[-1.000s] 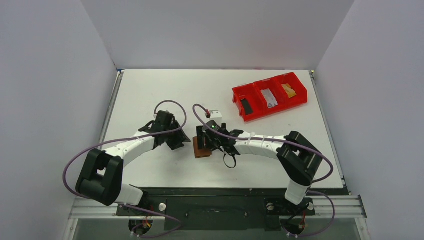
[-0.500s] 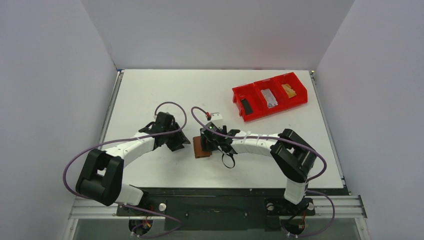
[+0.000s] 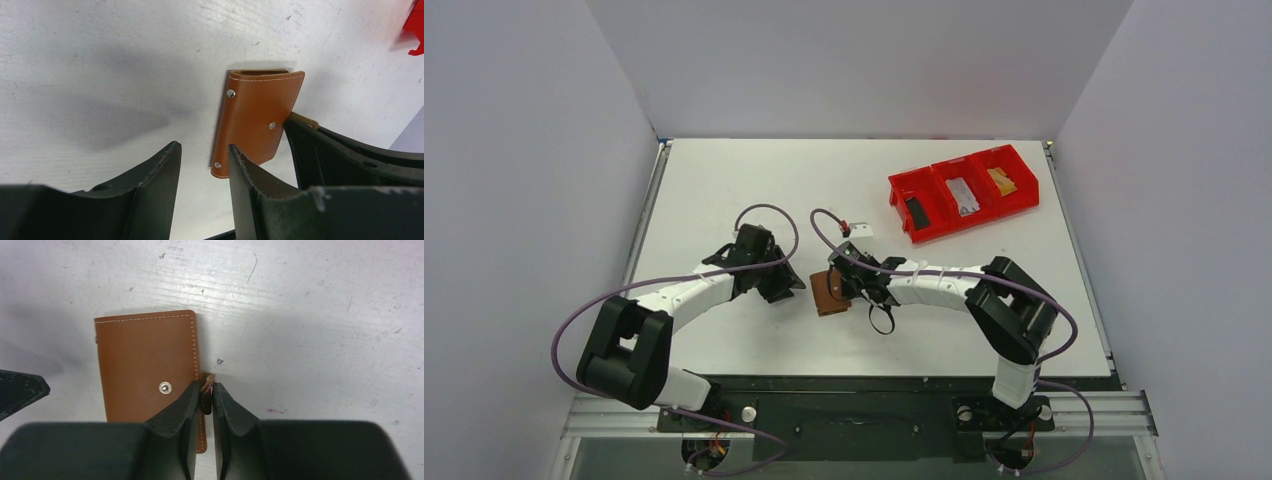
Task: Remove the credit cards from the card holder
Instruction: Open the card holder at the center of the board.
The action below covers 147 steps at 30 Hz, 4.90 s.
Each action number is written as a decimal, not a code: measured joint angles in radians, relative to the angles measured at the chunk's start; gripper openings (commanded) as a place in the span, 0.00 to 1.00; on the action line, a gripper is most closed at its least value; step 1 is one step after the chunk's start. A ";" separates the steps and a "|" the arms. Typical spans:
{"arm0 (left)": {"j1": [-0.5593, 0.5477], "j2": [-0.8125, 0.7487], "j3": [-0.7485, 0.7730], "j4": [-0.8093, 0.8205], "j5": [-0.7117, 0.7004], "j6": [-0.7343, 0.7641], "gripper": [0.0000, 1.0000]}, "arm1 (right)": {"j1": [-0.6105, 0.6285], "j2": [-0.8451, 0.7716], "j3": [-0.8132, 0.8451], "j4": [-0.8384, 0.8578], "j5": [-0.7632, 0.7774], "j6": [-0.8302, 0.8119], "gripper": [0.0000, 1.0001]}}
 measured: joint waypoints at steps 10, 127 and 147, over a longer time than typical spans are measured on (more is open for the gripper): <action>0.000 0.012 0.000 0.000 0.004 0.007 0.37 | -0.014 -0.013 0.000 -0.010 0.015 0.004 0.00; -0.080 0.031 0.006 0.030 -0.069 0.034 0.32 | -0.014 0.053 0.159 -0.180 -0.153 -0.042 0.76; -0.080 0.070 0.006 0.037 -0.052 0.031 0.29 | 0.009 0.188 0.287 -0.259 -0.073 -0.107 0.76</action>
